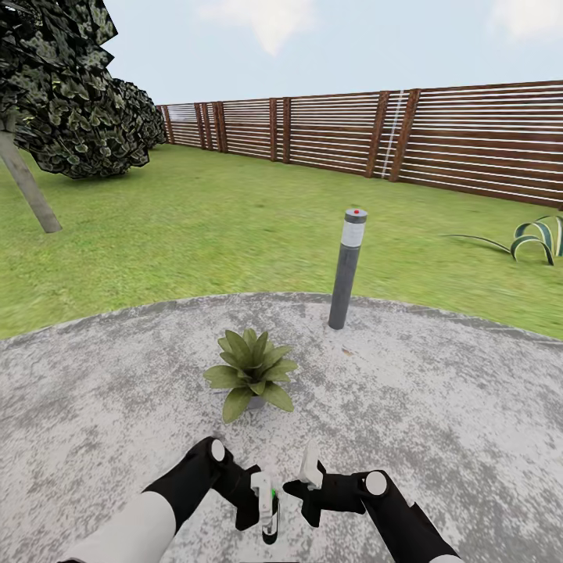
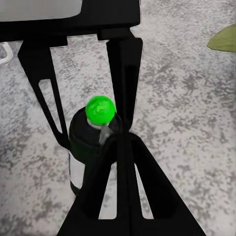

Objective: Pick up the pesticide atomizer in the garden and spray insectifuge to fully cover both potted plants in the garden.

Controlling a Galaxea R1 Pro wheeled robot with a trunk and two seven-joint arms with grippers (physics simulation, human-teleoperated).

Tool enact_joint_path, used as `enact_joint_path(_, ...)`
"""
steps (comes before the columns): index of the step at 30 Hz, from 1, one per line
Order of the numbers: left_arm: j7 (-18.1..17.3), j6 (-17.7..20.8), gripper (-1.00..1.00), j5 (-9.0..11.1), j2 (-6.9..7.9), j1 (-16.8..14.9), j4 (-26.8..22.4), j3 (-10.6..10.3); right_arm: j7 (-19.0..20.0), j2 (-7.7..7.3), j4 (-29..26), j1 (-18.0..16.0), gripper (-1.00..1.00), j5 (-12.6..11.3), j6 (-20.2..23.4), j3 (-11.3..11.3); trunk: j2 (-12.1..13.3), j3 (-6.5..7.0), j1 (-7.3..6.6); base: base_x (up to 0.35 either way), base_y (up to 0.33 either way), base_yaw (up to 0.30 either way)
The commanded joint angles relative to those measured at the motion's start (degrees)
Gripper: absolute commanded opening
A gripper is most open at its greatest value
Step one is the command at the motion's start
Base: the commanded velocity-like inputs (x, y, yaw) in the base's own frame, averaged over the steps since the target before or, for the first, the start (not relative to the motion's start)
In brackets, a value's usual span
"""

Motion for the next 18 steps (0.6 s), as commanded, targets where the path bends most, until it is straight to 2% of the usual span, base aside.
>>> enact_joint_path(1, -0.1, -0.1, -1.0, -0.3, 0.56, 0.0, -0.1, 0.0, 0.0, 0.02, 0.0, 0.0, -1.0, 0.6, -0.4, -0.1, 0.0, -0.05, -0.01, 0.0, 0.0, 0.0)
enact_joint_path(4, 0.0, 0.0, -1.0, -0.4, 2.39, 0.0, -0.1, 0.0, 0.0, 0.02, 0.0, 0.0, -1.0, 0.6, -0.4, -0.1, 0.0, -0.05, -0.01, 0.0, 0.0, 0.0)
enact_joint_path(6, 0.0, 0.0, -1.0, -0.4, 4.16, 0.0, -0.1, 0.0, 0.0, 0.02, 0.0, 0.0, -1.0, 0.6, -0.4, -0.1, 0.0, -0.05, -0.01, 0.0, 0.0, 0.0)
enact_joint_path(10, 0.0, -0.1, -1.0, -0.4, 9.09, 0.0, -0.2, 0.0, 0.0, 0.02, 0.1, 0.0, -1.0, 0.9, -0.4, -0.1, 0.0, -0.05, -0.01, 0.0, 0.0, 0.0)
enact_joint_path(11, 0.0, -0.1, -1.0, -0.3, 11.12, 0.0, -0.2, 0.0, 0.0, -0.01, 0.1, 0.0, -1.0, 1.0, -0.4, -0.1, 0.0, -0.05, -0.01, 0.0, 0.0, 0.0)
enact_joint_path(12, -0.1, -0.2, -1.0, -0.3, 12.34, 0.0, -0.2, 0.0, 0.0, -0.04, 0.2, 0.0, -1.0, 1.0, -0.4, -0.1, 0.0, -0.05, -0.01, 0.0, 0.0, 0.0)
enact_joint_path(15, -0.1, -0.2, -1.0, -0.3, 14.82, 0.0, -0.2, 0.3, 0.0, -0.25, 0.4, 0.0, -1.0, 1.0, -0.5, -0.1, 0.0, -0.05, -0.01, 0.0, 0.0, 0.0)
enact_joint_path(16, -0.1, -0.2, -1.0, -0.3, 15.73, 0.0, -0.2, 0.4, 0.0, -0.39, 0.4, 0.0, 1.0, 1.0, -0.5, -0.1, 0.0, -0.05, -0.01, 0.0, 0.0, 0.0)
enact_joint_path(18, -0.1, -0.2, -1.0, -0.2, 17.18, 0.0, -0.2, 0.6, 0.0, -0.58, 0.5, 0.0, 1.0, 1.0, -0.5, -0.1, 0.0, -0.05, -0.01, 0.0, 0.0, 0.0)
